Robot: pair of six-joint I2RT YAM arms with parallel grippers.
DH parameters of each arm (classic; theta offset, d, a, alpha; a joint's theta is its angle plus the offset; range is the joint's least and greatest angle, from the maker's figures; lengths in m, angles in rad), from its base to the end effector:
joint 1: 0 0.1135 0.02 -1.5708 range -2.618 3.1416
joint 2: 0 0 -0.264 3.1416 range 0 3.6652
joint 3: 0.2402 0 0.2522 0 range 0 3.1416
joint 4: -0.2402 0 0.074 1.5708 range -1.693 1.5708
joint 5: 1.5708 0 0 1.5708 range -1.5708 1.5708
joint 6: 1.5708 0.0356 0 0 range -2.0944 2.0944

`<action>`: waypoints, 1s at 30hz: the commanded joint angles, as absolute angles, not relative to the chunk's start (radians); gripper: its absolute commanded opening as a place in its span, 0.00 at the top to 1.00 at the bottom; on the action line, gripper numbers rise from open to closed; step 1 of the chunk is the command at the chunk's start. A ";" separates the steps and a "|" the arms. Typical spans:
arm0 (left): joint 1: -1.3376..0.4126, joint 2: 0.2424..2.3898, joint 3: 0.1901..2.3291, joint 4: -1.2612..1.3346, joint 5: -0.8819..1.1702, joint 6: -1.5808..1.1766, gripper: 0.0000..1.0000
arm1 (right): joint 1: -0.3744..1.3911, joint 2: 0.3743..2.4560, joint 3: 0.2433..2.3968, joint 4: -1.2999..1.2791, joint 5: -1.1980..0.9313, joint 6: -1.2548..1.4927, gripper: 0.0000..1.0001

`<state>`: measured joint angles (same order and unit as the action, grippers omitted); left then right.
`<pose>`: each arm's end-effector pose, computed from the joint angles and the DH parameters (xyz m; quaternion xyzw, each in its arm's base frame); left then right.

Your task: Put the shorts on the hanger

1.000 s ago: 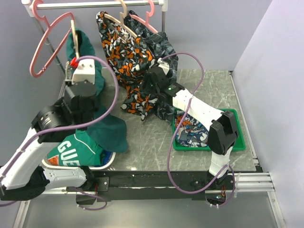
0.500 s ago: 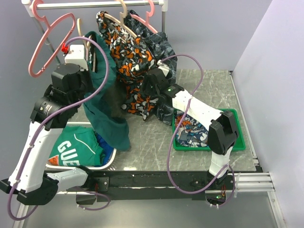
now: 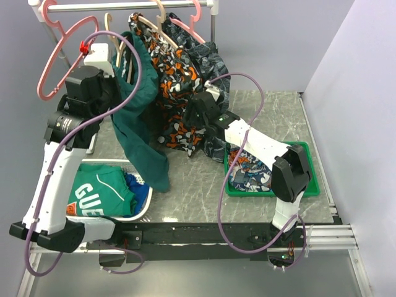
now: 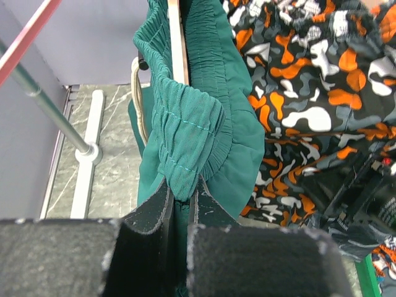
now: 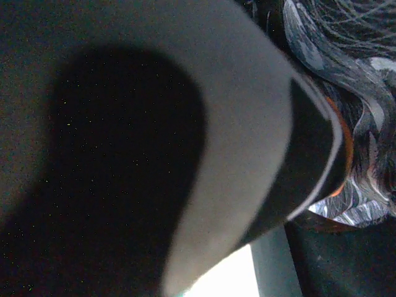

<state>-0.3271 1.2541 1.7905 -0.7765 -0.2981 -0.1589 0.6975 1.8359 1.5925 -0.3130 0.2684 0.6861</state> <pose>0.2142 -0.0616 0.5154 -0.0260 0.7829 -0.0335 0.6207 0.3382 0.2711 0.3103 0.0601 0.8666 0.2170 0.4453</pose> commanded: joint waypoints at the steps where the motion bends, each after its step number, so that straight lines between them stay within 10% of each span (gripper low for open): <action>1: -0.316 1.255 1.907 -0.623 -0.301 -0.141 0.99 | 0.699 1.759 1.574 -0.265 0.261 0.681 0.32; 30: -0.301 1.493 2.121 -0.561 -0.376 -0.032 0.99 | 0.707 1.706 1.517 -0.239 0.229 0.699 0.32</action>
<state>-0.3134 1.5047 2.0636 -0.7383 -0.3775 -0.0662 0.7013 1.7668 1.5291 -0.2825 0.2306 0.6907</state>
